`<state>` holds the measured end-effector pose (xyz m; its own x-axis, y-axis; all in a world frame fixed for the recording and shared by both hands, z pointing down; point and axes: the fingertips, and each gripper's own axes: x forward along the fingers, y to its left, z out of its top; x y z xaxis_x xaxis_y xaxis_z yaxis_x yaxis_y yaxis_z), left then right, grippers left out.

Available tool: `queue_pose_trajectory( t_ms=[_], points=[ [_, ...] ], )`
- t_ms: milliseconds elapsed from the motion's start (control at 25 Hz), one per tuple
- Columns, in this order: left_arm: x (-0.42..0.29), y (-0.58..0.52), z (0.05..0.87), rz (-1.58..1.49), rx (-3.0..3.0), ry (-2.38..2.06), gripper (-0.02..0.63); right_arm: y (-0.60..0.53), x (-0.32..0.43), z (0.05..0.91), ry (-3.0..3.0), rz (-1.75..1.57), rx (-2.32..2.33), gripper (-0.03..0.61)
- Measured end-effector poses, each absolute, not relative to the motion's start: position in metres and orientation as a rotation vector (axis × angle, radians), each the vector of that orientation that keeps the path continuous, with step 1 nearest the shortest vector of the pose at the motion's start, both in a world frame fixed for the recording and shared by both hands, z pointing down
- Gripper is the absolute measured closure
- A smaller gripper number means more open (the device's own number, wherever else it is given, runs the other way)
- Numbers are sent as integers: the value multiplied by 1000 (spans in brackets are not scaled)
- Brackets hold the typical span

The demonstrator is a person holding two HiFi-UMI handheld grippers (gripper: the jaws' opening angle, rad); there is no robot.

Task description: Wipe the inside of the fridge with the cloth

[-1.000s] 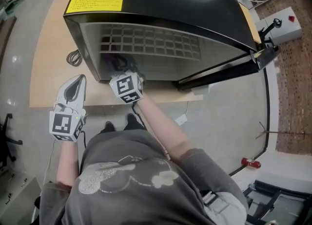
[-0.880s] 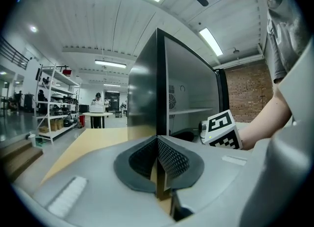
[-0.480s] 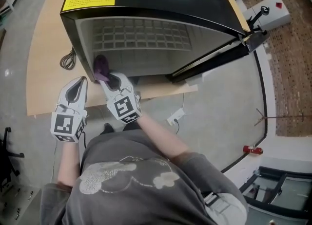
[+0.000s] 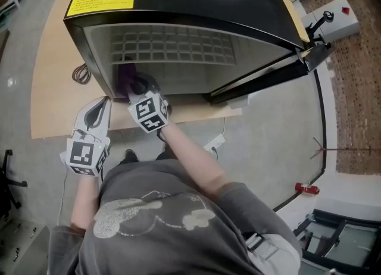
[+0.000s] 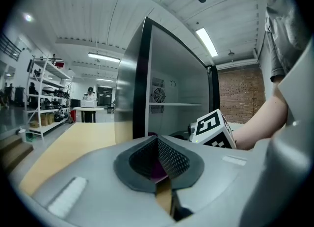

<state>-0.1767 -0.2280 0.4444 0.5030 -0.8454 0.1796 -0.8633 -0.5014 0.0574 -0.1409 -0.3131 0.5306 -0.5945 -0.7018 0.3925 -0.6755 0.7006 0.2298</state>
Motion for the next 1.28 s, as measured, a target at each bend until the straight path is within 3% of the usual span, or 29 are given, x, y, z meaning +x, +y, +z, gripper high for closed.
queue_pose_trajectory(
  t_ms=[960, 1280],
  points=[
    [-74, -250, 439, 193, 2645, -1430, 596, -343, 52, 566, -2055, 106, 1378, 535],
    [-61, -246, 438, 203, 2667, -1398, 597, -351, 76, 513, -2056, 26, 1679, 535]
  ],
)
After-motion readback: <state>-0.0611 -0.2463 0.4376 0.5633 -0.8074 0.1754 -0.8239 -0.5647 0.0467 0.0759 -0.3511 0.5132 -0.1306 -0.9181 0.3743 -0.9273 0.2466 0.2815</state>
